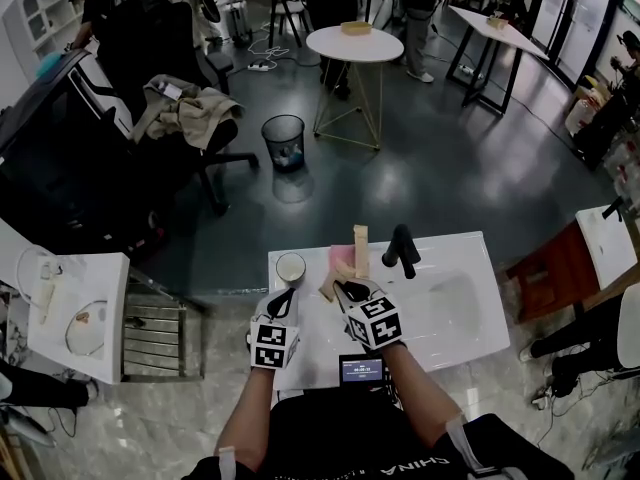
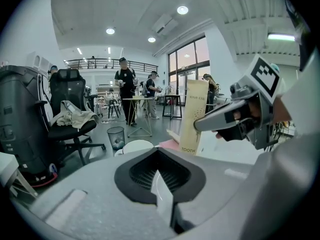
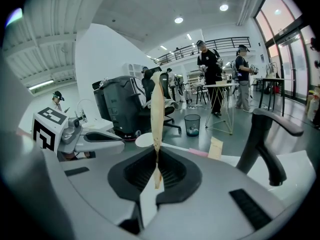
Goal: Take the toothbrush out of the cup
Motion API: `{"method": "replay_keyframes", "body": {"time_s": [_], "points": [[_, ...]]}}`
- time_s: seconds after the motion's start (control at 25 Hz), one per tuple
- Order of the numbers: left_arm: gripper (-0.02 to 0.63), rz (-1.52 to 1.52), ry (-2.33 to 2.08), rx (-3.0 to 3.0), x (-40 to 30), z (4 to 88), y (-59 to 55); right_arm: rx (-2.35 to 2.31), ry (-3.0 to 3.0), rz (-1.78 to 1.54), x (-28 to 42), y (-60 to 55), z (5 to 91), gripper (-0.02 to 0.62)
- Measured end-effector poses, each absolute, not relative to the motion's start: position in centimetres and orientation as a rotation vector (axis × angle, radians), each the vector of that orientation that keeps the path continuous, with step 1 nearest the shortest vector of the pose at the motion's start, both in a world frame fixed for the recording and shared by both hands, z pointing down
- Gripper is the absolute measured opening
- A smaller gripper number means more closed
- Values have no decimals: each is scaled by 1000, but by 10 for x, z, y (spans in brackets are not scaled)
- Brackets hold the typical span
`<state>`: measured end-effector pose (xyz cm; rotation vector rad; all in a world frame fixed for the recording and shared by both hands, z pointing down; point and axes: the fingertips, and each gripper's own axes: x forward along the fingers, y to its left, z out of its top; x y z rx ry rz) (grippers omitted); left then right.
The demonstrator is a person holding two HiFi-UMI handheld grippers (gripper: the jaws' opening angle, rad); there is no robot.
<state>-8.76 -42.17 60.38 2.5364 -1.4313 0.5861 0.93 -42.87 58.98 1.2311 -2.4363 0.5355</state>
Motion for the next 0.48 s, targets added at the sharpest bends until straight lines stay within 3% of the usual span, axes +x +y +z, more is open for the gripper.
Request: {"method": "replay_keyframes", "body": {"time_s": [0.48], "points": [[9, 545, -1374, 2556, -80, 599, -418, 1234, -2437, 538, 12, -429, 589, 23]]}}
